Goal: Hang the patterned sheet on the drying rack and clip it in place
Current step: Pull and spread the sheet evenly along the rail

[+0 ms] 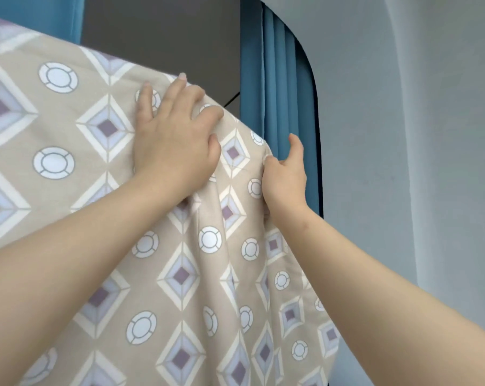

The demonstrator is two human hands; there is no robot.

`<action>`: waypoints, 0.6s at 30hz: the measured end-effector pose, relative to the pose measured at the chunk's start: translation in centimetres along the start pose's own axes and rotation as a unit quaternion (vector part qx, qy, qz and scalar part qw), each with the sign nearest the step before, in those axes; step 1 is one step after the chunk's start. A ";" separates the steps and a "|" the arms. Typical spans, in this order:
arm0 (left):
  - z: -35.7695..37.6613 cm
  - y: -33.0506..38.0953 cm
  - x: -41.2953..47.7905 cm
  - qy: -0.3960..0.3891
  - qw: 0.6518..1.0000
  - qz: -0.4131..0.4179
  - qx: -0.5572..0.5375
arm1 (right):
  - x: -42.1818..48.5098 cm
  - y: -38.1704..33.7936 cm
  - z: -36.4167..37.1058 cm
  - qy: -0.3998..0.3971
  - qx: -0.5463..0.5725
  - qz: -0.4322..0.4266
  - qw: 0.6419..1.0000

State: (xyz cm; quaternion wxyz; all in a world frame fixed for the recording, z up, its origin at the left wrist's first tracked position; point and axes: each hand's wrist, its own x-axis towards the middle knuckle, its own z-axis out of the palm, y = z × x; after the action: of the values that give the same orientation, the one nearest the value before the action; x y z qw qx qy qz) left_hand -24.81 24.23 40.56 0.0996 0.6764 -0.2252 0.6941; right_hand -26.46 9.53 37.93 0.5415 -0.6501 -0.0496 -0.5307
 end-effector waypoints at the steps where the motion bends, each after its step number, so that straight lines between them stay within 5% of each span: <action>1: 0.0 -0.1 0.4 -0.002 1.000 0.006 0.006 | 0.5 -0.1 0.0 -0.004 0.000 0.017 1.000; 6: -0.1 -0.5 2.0 -0.007 0.998 0.039 0.042 | 2.0 -0.1 0.8 -0.040 -0.017 0.061 0.997; 18: -0.6 -0.1 5.5 -0.115 0.990 0.024 0.078 | 4.8 -1.6 -1.0 0.029 -0.114 -0.052 0.992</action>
State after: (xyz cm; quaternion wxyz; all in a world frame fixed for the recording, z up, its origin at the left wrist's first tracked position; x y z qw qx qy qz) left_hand -25.64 23.68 45.98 0.0035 0.7515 -0.1968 0.6297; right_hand -26.04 7.02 42.43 0.4364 -0.6889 -0.0070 -0.5788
